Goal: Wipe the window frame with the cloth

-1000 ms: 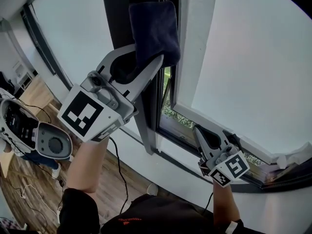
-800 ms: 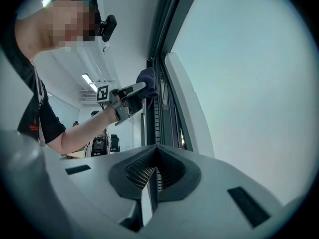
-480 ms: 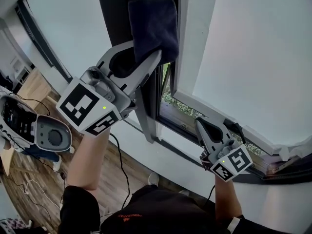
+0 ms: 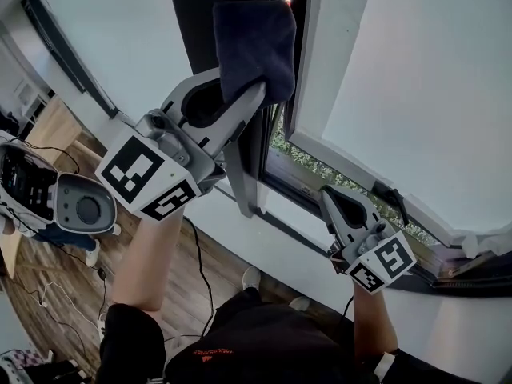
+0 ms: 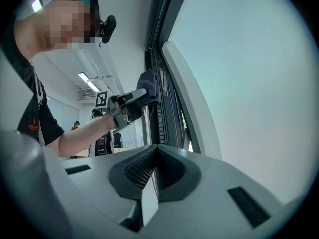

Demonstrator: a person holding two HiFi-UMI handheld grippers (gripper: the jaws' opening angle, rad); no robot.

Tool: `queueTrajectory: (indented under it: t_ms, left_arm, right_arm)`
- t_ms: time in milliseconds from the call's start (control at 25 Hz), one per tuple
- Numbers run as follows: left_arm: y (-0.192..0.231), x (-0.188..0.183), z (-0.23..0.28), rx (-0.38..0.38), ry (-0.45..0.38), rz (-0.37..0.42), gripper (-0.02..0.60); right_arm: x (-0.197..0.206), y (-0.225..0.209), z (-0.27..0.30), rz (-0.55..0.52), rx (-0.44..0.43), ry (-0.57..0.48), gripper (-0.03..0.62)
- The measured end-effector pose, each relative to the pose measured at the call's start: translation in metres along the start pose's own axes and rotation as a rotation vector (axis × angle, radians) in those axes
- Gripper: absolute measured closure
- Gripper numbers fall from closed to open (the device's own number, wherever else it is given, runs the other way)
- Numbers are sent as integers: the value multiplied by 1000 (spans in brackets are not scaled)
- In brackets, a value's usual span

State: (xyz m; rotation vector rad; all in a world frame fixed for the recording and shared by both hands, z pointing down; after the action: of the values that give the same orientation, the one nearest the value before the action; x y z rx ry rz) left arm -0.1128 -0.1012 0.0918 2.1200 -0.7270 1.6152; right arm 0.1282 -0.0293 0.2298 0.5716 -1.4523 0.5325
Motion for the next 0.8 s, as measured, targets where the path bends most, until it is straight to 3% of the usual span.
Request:
queueTrajectory:
  t_ms: [800]
  left_arm:
    - [-7, 74, -20, -8, 69, -150, 520]
  right_arm:
    - [32, 19, -1, 59, -3, 61, 591]
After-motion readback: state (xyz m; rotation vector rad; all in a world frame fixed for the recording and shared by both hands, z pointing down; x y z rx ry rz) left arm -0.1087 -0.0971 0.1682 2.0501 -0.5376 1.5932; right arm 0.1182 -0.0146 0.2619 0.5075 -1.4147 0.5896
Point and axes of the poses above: the fingertips, and each gripper's own axes: z forward along the fingers, y to its left, x out of its underside, the point moved 8 cm from there along -z, backward along the fingers, and after that the axes turned 8 degrees about -z, right-handed, at the moved point
